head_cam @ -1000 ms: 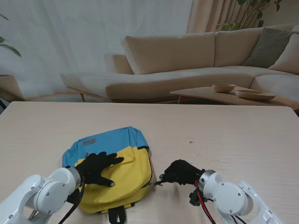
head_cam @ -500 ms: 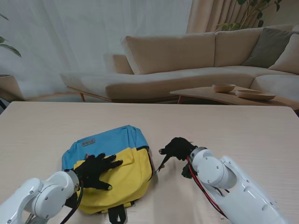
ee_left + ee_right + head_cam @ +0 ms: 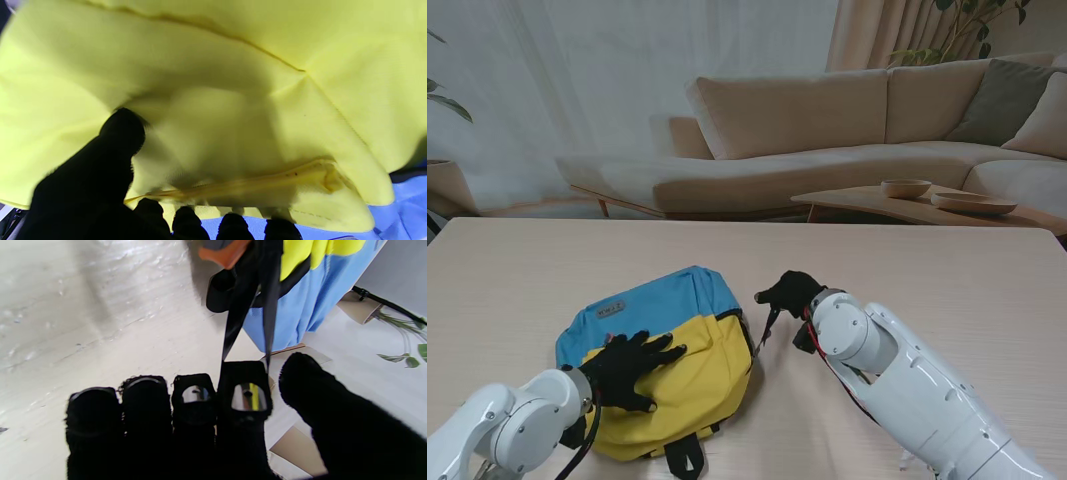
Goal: Pack books into the school bag then zip close the school bag
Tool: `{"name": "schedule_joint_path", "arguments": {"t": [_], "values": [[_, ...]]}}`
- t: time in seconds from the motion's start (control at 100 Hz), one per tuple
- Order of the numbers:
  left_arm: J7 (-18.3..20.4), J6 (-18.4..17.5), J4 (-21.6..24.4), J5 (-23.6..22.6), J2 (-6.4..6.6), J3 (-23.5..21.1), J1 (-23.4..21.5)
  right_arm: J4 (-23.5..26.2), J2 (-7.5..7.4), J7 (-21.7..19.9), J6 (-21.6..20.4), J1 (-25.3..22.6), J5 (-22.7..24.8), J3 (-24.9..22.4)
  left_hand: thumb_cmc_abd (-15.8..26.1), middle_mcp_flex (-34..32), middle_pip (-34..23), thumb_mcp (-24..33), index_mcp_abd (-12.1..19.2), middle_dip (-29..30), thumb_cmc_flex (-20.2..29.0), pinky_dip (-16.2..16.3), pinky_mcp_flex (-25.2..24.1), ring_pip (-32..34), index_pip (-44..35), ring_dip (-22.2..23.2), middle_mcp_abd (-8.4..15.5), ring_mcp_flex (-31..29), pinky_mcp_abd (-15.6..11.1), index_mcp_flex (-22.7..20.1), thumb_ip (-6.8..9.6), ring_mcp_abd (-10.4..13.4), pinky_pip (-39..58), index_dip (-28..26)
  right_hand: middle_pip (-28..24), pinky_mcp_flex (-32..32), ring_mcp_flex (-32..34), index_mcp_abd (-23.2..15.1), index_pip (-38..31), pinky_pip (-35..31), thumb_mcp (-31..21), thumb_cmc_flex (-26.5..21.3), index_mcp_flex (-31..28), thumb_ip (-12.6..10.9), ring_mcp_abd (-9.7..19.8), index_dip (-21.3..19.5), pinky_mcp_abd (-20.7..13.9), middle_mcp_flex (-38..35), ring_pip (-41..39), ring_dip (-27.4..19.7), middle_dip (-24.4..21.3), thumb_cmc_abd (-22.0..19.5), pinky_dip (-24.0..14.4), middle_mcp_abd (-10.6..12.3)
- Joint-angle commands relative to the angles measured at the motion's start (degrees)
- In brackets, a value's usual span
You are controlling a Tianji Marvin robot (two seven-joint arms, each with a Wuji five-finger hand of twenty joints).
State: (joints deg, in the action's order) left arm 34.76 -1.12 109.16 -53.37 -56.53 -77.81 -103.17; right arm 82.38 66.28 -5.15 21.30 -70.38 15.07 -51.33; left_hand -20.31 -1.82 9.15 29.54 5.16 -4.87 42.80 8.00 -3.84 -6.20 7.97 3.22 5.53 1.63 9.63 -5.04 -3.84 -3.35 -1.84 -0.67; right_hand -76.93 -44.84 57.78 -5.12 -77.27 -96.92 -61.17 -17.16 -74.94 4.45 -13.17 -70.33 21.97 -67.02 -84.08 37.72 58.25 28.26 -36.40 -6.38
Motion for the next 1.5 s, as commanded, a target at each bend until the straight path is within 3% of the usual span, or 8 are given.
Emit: {"name": "schedule_joint_path", "arguments": {"t": [0.0, 0.1, 0.37, 0.5, 0.71, 0.95, 1.26, 1.49], "values": [[3.03, 0.09, -2.60, -0.29, 0.31, 0.71, -2.13, -0.63, 1.09, -0.36, 1.30, 1.23, -0.58, -0.01, -2.64, -4.70, -8.09, 5.20, 3.46, -1.75, 3.94, -0.47, 0.72, 4.88, -5.83, 0.27, 1.61, -2.80, 0.25, -2.90, 2.17, 0.37, 1.36, -1.58, -0.52, 0.20, 0.22, 0.79, -3.60, -4.28, 0.71, 1.08, -2.08, -1.10, -0.94, 0.12, 0.93, -0.30, -1.82, 0.58, 1.10, 0.45, -0.02, -0.64], [2.41, 0.24, -2.80, -0.21, 0.22, 0.67, -2.15, -0.63, 0.03, -4.68, 2.76, 2.58, -0.46, 1.07, -2.53, -4.71, -8.17, 5.14, 3.21, -1.87, 3.48, -0.46, 0.72, 4.95, -5.90, 0.42, 1.41, -2.81, 0.27, -2.94, 2.05, 0.33, 1.40, -1.54, -0.98, -0.24, 0.71, 0.09, -3.41, -4.53, 1.58, 1.22, -2.02, -1.17, -0.05, -0.39, 0.29, -0.50, -2.19, 0.68, 1.16, -0.64, -0.11, -0.18], [-0.92, -0.47, -3.52, 3.37, -0.13, 0.54, -1.33, 2.34, -1.69, -8.03, 0.23, -0.70, 0.99, 0.11, 0.25, -4.96, -8.72, -1.16, 3.21, -4.75, -1.93, 0.00, 0.65, 5.40, -6.81, 2.73, 0.74, -2.95, 0.76, -2.94, 1.21, -0.31, 1.56, -4.73, -1.03, -0.60, 1.21, 0.33, -3.61, -4.70, 1.33, 1.10, -2.15, -1.46, -0.27, -0.68, 0.70, -1.06, -2.25, 0.58, 0.84, -0.37, -0.14, -0.39], [-0.13, -2.42, -3.65, 3.19, 0.05, 0.43, -0.19, 2.07, -1.61, -8.12, 0.06, -0.16, 0.94, 0.96, -0.46, -4.99, -8.76, -0.64, 5.36, -5.15, -0.50, 0.18, 0.64, 5.35, -7.00, 2.93, 1.40, -2.95, 0.78, -2.96, 1.35, -0.01, 1.59, -5.74, -1.00, -0.63, 1.23, 0.12, -3.69, -4.72, 1.46, 1.19, -2.12, -1.49, -0.27, -0.71, 0.86, -0.93, -2.21, 0.54, 0.79, -0.47, -0.13, -0.26], [2.70, -4.17, -3.68, 2.61, 0.52, 0.48, 1.02, 0.15, 0.01, -4.33, 2.83, 2.01, 0.31, 1.99, -1.86, -5.02, -8.52, 1.71, 7.65, -4.77, 2.58, 0.13, 0.65, 5.02, -6.77, 2.36, 2.08, -2.88, 0.49, -3.06, 1.81, 0.28, 1.45, -6.23, -1.11, -1.05, 1.47, -0.07, -3.75, -4.97, 1.39, 1.30, -2.12, -1.51, -0.09, -0.73, 0.52, -1.10, -2.36, 0.55, 0.78, -0.56, -0.14, -0.15], [4.82, -4.82, -4.05, 2.60, 0.88, 0.71, 1.67, -3.95, 3.05, 3.68, 4.50, 3.42, -1.29, 1.74, -2.73, -5.12, -8.54, 3.86, 9.03, -4.54, 4.70, -0.08, 0.69, 4.96, -6.84, 1.77, 3.06, -2.90, 0.22, -3.16, 1.90, 0.57, 1.36, -6.86, -0.81, -0.67, 0.70, 0.22, -3.27, -4.80, 1.20, 1.17, -2.05, -1.23, -0.82, -0.50, 0.97, -0.31, -2.27, 0.52, 0.62, -0.37, -0.03, -0.80], [6.38, -5.82, -4.68, 3.06, 1.23, 1.23, 2.40, -10.69, 6.69, 9.93, 2.47, 6.15, -6.40, 3.33, -3.24, -5.35, -8.81, 5.59, 10.21, -4.83, 5.79, -0.40, 0.81, 5.17, -7.21, 1.68, 4.09, -3.02, -0.34, -3.24, 1.67, 0.92, 1.34, -8.19, 1.54, 6.83, -6.34, 1.99, 3.38, -0.14, 2.59, 0.01, 0.69, 0.72, -1.68, -0.10, 1.06, 6.15, 2.20, 0.77, -0.30, -2.52, 0.02, -1.94], [6.75, -6.80, -4.40, 3.61, 1.37, 1.60, 2.52, -14.85, 9.45, 13.12, 2.61, 8.73, -8.72, 6.38, -3.39, -5.49, -9.08, 6.07, 10.38, -5.85, 5.67, -0.27, 0.84, 5.38, -7.41, 2.31, 4.30, -3.09, -0.42, -3.22, 1.51, 0.92, 1.50, -9.54, 1.19, 7.08, -6.48, 2.00, 4.02, 0.18, 2.86, 0.19, 0.92, 1.05, -1.30, -0.62, 0.84, 6.51, 2.57, 1.39, -0.66, -3.08, -0.43, -1.55]]}}
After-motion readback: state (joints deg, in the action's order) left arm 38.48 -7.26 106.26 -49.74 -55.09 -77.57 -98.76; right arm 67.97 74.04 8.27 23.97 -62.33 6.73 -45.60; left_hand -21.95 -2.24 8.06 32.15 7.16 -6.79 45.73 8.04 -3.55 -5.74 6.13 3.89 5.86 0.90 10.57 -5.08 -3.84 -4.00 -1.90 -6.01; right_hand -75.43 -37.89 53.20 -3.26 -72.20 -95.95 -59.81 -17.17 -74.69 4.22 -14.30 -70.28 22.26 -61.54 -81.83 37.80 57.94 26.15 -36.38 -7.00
